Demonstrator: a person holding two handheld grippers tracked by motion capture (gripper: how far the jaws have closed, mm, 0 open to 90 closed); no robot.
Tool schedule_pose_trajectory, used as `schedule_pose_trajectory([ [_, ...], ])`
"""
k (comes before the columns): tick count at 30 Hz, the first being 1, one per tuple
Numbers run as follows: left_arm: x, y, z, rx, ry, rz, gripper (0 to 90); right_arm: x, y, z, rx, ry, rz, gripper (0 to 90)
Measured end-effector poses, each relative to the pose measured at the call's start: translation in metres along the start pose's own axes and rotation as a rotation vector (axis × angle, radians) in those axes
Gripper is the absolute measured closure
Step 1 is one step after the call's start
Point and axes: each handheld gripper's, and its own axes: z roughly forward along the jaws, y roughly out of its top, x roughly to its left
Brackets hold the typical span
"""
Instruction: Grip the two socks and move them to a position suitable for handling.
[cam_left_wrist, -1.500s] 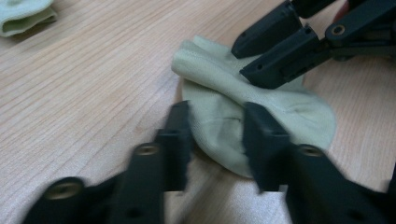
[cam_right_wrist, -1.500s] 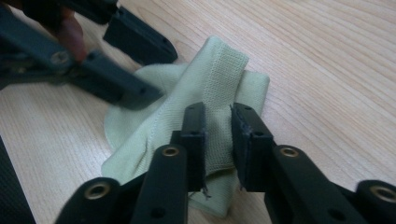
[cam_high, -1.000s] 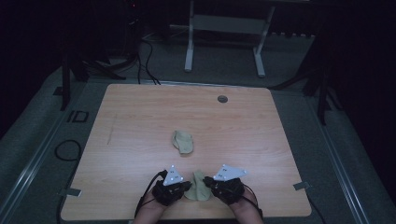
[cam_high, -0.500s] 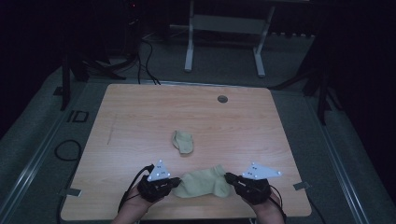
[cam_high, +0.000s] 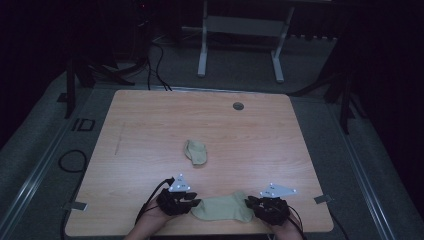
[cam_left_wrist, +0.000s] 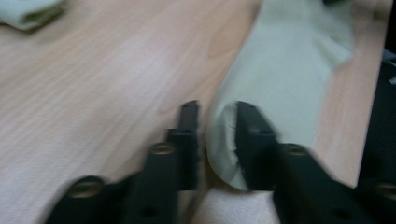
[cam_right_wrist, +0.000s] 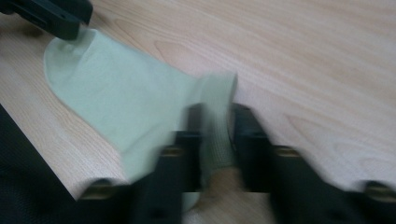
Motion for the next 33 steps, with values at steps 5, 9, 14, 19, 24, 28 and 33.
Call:
schedule_pose_trajectory([
  [5,-0.005,0.004,-0.013,-0.062,0.018,0.000,61.8,0.001,0.004,-0.005,-0.023,-0.026,-0.015,60.9],
  [9,-0.018,0.004,-0.007,-0.027,-0.008,0.040,75.1,0.007,0.008,-0.004,-0.031,-0.018,-0.053,71.2],
  [14,-0.021,-0.002,0.011,0.036,-0.030,0.046,82.7,0.014,0.005,0.008,0.005,0.009,-0.090,75.7],
  [19,-0.017,-0.006,0.016,0.054,-0.026,0.043,82.5,0.010,-0.004,0.018,0.042,0.002,-0.118,69.0],
  [24,-0.015,-0.010,0.014,0.041,-0.040,0.042,80.5,0.012,-0.008,0.014,0.053,-0.008,-0.194,64.8],
  [28,-0.019,-0.011,0.014,0.036,-0.033,0.058,77.8,0.011,-0.011,0.012,0.047,-0.007,-0.210,63.9],
  [33,-0.018,-0.011,0.015,0.023,-0.062,0.037,73.0,0.014,-0.009,0.013,0.058,-0.019,-0.217,62.1],
])
